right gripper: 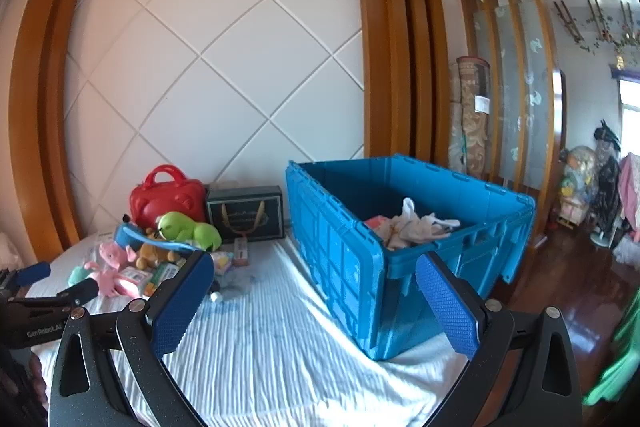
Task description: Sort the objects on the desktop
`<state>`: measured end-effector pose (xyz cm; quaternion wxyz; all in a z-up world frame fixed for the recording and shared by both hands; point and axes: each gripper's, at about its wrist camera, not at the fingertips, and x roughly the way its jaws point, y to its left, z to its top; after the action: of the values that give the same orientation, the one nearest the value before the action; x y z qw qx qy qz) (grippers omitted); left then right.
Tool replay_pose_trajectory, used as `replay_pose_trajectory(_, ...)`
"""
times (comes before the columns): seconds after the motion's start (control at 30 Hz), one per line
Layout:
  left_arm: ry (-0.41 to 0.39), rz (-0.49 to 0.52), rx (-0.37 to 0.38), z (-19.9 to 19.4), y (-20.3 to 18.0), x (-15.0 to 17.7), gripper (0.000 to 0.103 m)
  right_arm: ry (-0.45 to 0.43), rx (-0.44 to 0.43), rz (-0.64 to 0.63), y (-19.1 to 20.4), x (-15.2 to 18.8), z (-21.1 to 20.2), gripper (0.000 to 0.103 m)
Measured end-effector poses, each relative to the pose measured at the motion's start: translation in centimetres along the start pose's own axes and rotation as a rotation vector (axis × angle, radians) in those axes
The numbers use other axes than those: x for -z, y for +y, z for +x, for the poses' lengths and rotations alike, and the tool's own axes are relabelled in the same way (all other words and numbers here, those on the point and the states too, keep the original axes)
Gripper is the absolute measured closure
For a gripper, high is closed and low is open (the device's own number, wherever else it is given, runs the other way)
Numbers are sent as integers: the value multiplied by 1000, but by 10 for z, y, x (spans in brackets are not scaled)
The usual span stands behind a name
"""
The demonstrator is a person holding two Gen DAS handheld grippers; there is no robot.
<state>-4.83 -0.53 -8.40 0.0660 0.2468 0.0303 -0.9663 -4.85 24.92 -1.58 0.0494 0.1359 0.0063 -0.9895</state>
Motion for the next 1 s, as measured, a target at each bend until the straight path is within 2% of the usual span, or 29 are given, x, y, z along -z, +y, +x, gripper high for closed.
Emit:
replay_pose_trajectory(0.17, 35, -11, -83, 13, -1, 8, 1, 54, -42, -15, -4, 9, 22, 0)
replay_pose_trajectory(0.3, 28, 41, -211, 19, -15, 13, 1, 49, -77, -14, -11, 10, 31, 0)
replay_pose_trajectory(0.4, -42, 131, -276, 18, -32, 21, 1, 49, -90, -17, -15, 14, 40, 0)
replay_pose_trajectory(0.43, -75, 154, -318, 17, -37, 25, 1, 53, -94, -31, -14, 16, 43, 0)
replay_pose_trajectory(0.5, -121, 167, -411, 17, -43, 30, 1, 67, -98, -69, -11, 23, 49, 0)
replay_pose_trajectory(0.53, -127, 163, -425, 18, -43, 33, 1, 72, -106, -77, -10, 27, 51, 0)
replay_pose_trajectory(0.63, -39, 126, -402, 32, -31, 39, 1, 73, -152, -72, -8, 34, 56, 0)
replay_pose_trajectory(0.73, 5, 62, -394, 38, -15, 49, 1, 72, -191, -72, -2, 36, 59, 0)
replay_pose_trajectory(0.8, 38, -4, -345, 40, 2, 54, 1, 75, -208, -90, 6, 36, 63, 0)
replay_pose_trajectory(0.87, 67, -48, -330, 44, 16, 58, 1, 86, -228, -99, 15, 37, 68, 0)
replay_pose_trajectory(1.0, 86, -13, -366, 57, 36, 64, 1, 119, -280, -106, 41, 42, 85, 0)
